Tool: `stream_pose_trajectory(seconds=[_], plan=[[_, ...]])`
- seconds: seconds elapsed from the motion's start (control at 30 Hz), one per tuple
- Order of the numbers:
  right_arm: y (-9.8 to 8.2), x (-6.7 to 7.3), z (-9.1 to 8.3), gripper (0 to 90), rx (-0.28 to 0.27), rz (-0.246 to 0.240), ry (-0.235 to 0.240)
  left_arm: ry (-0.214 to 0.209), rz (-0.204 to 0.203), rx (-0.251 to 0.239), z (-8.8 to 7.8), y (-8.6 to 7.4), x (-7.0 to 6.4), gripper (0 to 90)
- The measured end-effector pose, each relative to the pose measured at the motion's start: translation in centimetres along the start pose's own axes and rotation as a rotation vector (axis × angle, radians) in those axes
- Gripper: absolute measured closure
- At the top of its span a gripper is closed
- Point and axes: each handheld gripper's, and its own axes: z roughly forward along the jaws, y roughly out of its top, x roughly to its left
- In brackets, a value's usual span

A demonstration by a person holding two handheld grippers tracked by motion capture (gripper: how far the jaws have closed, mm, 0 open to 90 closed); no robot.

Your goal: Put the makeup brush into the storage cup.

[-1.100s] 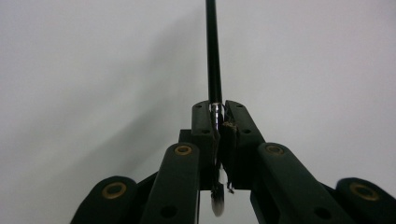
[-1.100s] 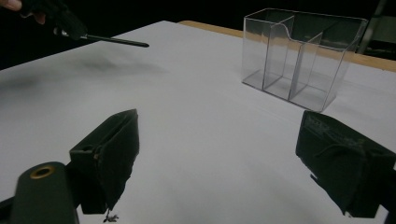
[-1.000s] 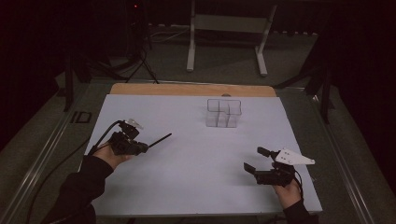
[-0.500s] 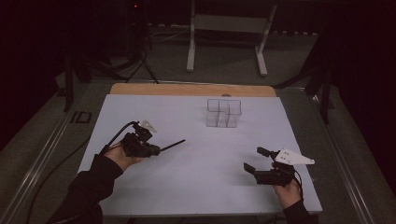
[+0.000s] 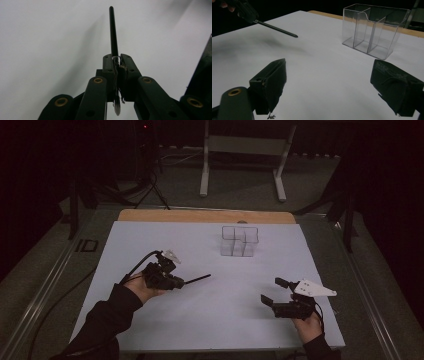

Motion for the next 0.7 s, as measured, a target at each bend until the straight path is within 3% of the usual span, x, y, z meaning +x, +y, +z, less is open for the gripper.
stream_pose_trajectory(seconds=[0.33, 0.6, 0.7], plan=[[0.0, 0.1, 0.1, 13.4, 0.001, 0.003, 0.000, -0.037, 0.029, -0.006, 0.9, 1.3, -0.9, 85.6], [0.9, 0.6, -0.6, 11.8, 0.000, -0.003, -0.059, -0.053, 0.053, -0.004, 1.1, 2.2, -1.5, 85.6], [1.6, 1.1, -1.0, 11.2, -0.022, -0.007, -0.053, -0.064, 0.052, -0.007, 1.2, 2.4, -1.7, 85.6]])
